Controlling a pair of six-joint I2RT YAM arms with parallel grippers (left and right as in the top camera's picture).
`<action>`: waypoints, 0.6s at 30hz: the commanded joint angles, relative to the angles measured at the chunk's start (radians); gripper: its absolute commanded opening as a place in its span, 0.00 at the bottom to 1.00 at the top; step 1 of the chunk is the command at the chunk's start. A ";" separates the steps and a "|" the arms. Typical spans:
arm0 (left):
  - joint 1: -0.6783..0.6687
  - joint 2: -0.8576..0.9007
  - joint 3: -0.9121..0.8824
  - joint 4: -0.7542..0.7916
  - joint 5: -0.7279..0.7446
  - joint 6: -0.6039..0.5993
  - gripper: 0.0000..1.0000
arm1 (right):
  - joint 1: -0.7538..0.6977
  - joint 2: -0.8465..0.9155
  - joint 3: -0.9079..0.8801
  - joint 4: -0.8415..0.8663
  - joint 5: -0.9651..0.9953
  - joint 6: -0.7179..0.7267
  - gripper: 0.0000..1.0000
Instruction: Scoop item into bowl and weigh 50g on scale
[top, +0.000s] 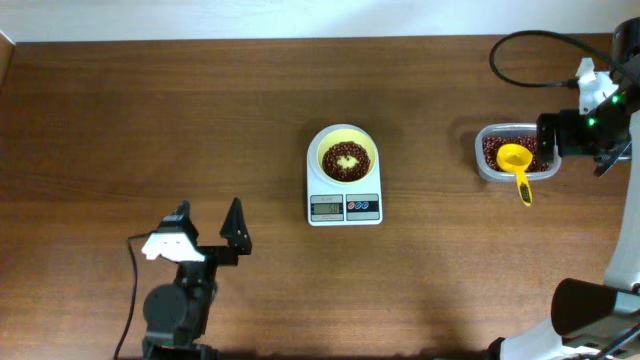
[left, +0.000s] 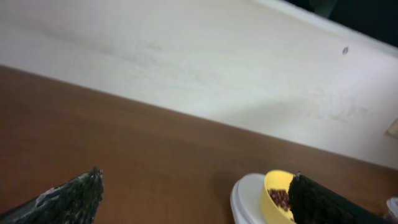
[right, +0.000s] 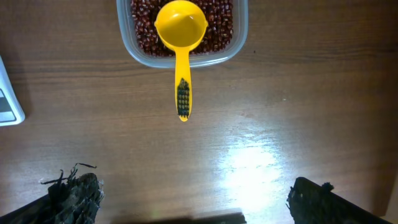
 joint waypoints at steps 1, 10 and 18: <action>0.042 -0.098 -0.066 0.042 0.043 0.027 0.99 | 0.002 -0.011 -0.005 0.000 0.008 0.003 0.99; 0.107 -0.249 -0.109 -0.125 0.096 0.116 0.99 | 0.002 -0.011 -0.005 0.000 0.008 0.004 0.99; 0.118 -0.274 -0.109 -0.224 0.148 0.300 0.99 | 0.002 -0.011 -0.005 0.000 0.008 0.003 0.99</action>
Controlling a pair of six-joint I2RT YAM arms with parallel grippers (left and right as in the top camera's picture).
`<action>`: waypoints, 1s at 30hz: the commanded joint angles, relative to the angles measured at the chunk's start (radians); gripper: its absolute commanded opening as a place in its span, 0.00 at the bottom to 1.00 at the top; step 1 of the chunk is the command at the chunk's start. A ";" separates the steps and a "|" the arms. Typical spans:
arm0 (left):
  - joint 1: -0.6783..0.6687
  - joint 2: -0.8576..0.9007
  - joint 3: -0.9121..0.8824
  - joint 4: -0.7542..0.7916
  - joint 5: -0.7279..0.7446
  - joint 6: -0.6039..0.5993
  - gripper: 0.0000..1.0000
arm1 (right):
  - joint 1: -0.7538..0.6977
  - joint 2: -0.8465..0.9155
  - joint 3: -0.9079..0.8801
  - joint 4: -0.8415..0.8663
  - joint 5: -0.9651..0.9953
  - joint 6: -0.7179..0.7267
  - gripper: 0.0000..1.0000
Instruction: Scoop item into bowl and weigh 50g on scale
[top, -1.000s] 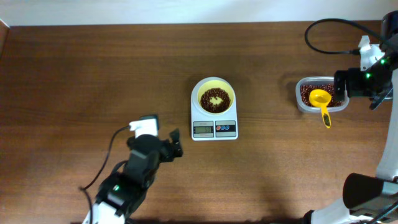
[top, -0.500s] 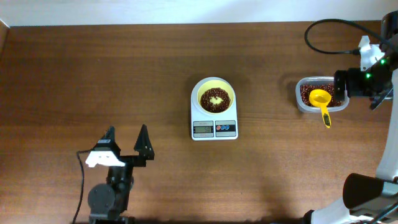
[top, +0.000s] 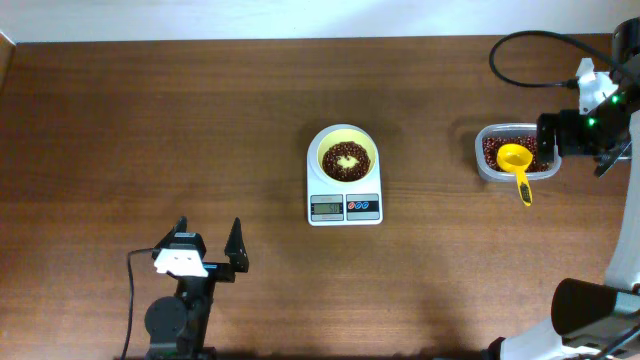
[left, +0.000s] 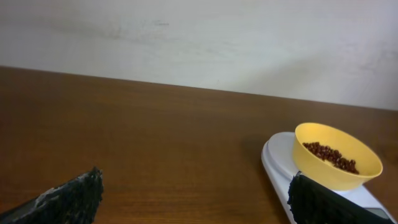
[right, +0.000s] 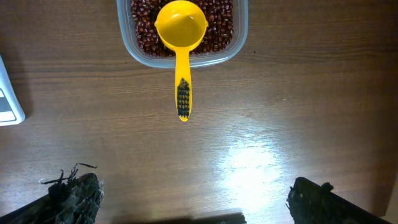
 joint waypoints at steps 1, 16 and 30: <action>0.006 -0.010 -0.004 -0.003 0.032 0.113 0.99 | 0.002 -0.011 -0.005 0.000 0.008 0.004 0.99; 0.006 -0.009 -0.004 -0.003 0.021 0.149 0.99 | 0.002 -0.011 -0.005 0.000 0.008 0.004 0.99; 0.006 -0.009 -0.004 -0.003 0.021 0.149 0.99 | 0.002 -0.011 -0.005 0.000 0.008 0.003 0.99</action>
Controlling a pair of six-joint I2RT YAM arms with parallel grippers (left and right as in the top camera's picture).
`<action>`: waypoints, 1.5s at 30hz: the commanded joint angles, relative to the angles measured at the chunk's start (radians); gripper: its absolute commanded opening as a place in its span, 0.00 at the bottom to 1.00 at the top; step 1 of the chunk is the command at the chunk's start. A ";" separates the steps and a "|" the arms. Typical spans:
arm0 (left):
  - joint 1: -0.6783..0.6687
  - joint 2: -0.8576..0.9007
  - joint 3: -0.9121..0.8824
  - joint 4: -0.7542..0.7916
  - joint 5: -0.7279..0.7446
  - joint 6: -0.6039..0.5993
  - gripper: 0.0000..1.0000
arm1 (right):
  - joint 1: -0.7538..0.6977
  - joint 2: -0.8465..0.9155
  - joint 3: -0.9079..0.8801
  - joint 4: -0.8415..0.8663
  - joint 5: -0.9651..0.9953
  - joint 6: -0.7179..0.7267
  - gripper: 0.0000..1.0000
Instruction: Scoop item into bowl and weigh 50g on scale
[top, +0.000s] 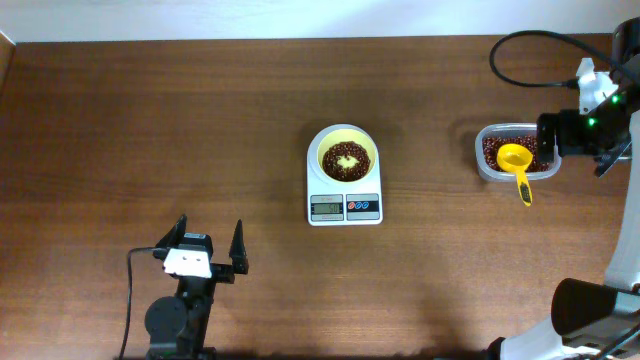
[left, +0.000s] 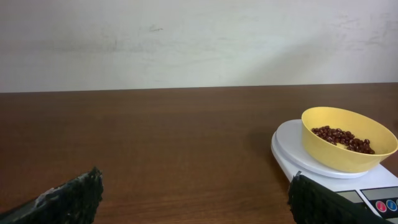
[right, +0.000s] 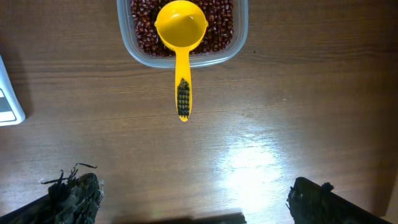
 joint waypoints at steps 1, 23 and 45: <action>0.006 -0.009 -0.004 -0.002 0.010 0.023 0.99 | 0.002 -0.011 -0.005 0.000 0.008 0.003 0.99; 0.006 -0.009 -0.004 -0.002 0.010 0.023 0.99 | 0.058 -0.158 -0.023 0.367 -0.230 0.003 0.99; 0.006 -0.009 -0.004 -0.002 0.010 0.023 0.99 | 0.108 -1.009 -1.661 2.073 -0.471 0.147 0.99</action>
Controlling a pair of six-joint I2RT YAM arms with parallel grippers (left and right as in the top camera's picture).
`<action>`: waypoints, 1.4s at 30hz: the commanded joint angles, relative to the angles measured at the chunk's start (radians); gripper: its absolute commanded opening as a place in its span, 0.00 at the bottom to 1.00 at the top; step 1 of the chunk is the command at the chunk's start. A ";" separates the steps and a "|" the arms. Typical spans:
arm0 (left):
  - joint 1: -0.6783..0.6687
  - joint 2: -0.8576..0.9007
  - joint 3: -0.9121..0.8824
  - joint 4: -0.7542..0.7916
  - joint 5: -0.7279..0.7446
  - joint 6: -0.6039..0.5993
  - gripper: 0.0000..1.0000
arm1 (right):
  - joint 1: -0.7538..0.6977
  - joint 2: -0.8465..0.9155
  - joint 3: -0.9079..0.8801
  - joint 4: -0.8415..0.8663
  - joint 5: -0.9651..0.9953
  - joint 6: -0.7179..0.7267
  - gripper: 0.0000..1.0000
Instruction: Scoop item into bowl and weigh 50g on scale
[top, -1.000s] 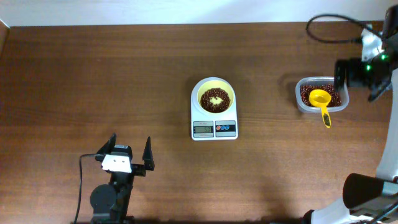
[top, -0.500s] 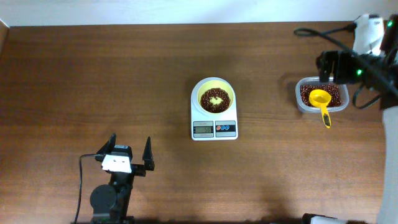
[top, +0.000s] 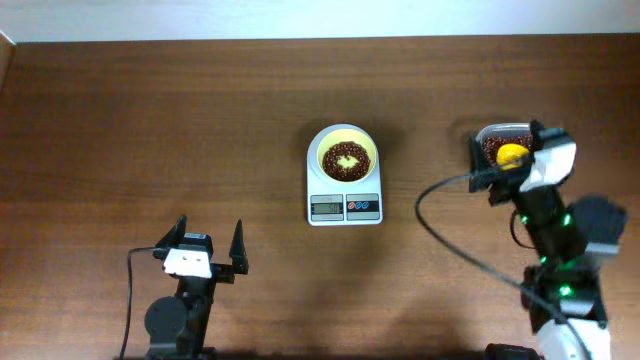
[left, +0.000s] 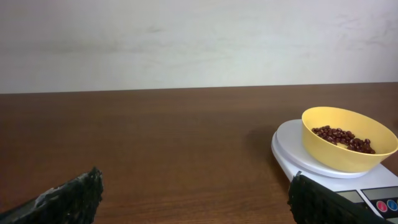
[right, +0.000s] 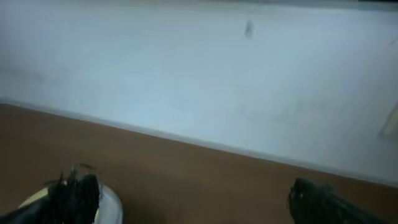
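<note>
A yellow bowl (top: 345, 157) holding red beans sits on the white scale (top: 345, 207) at mid-table; the left wrist view shows the bowl (left: 348, 148) on the scale (left: 292, 155) too. The yellow scoop (top: 511, 154) lies in the clear bean container (top: 497, 134), partly hidden behind my right gripper (top: 510, 158). That gripper is open and empty, and its blurred wrist view faces the back wall. My left gripper (top: 209, 238) is open near the front left, well short of the scale, with nothing between its fingers (left: 68, 199).
Brown wooden table (top: 150, 120) with a pale wall behind (left: 199, 37). A black cable (top: 450, 235) loops from the right arm across the table's right side. The right arm's body (top: 560, 250) occupies the front right.
My right arm, which hung over the container from the far right edge, now stands at the front right with its gripper facing the back wall. The left arm, bowl and scoop are unchanged.
My left gripper stood open and tilted at the front left, then squared up and drew back slightly, level with the table. My right gripper stayed open above the container with the scoop lying in it, and now has swung away to face the wall.
</note>
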 joint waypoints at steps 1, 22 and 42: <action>0.006 -0.008 -0.004 -0.002 0.010 0.019 0.99 | 0.008 -0.115 -0.165 0.109 -0.005 0.058 0.99; 0.006 -0.008 -0.004 -0.002 0.010 0.019 0.99 | 0.063 -0.689 -0.532 -0.063 0.240 0.155 0.99; 0.006 -0.008 -0.004 -0.002 0.010 0.019 0.99 | 0.100 -0.839 -0.532 -0.368 0.333 0.155 0.99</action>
